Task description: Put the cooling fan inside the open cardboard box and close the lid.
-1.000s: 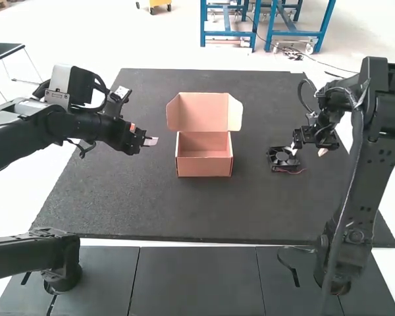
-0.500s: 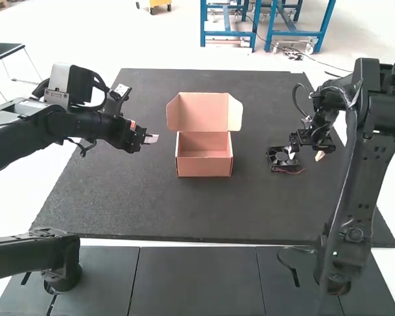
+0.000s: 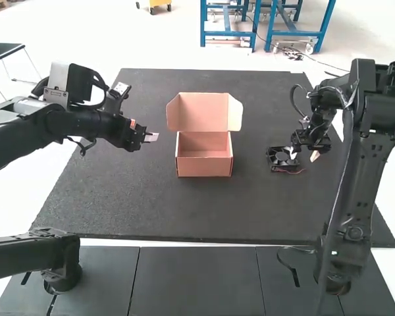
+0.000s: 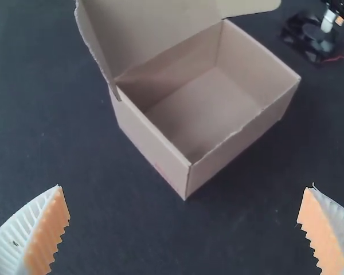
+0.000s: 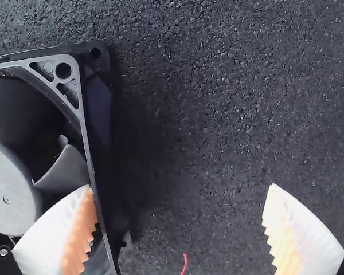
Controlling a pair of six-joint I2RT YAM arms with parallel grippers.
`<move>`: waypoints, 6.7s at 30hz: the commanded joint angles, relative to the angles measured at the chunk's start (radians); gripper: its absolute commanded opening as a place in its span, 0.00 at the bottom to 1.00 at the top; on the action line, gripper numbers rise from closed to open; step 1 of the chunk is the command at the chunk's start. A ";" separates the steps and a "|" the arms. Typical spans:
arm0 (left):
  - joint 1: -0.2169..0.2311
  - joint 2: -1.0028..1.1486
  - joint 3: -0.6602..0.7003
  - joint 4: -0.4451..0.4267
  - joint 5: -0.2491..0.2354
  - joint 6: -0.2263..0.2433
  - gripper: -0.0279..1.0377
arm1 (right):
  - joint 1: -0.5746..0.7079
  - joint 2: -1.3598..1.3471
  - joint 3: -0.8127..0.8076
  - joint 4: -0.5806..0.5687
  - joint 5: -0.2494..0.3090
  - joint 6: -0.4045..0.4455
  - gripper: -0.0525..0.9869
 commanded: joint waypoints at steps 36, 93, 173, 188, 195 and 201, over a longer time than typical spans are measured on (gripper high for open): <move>-0.002 -0.017 0.001 0.063 -0.082 -0.116 0.91 | 0.006 -0.502 -0.078 -0.066 -0.266 0.177 0.03; -0.005 -0.017 -0.061 0.132 -0.119 -0.252 0.91 | 0.734 -0.657 -0.279 0.091 -0.382 0.733 0.03; -0.034 -0.122 -0.061 -0.013 -0.029 -0.238 0.91 | 0.623 -0.152 0.067 0.089 -0.175 0.588 0.03; -0.035 -0.143 -0.066 -0.027 -0.029 -0.246 0.91 | 0.603 -0.133 0.078 0.106 -0.160 0.570 0.03; -0.034 -0.143 -0.069 -0.029 -0.029 -0.252 0.91 | 0.603 -0.110 0.107 0.117 -0.160 0.570 0.03; -0.035 -0.149 -0.069 -0.027 -0.029 -0.254 0.91 | 0.609 -0.078 0.141 0.120 -0.158 0.570 0.03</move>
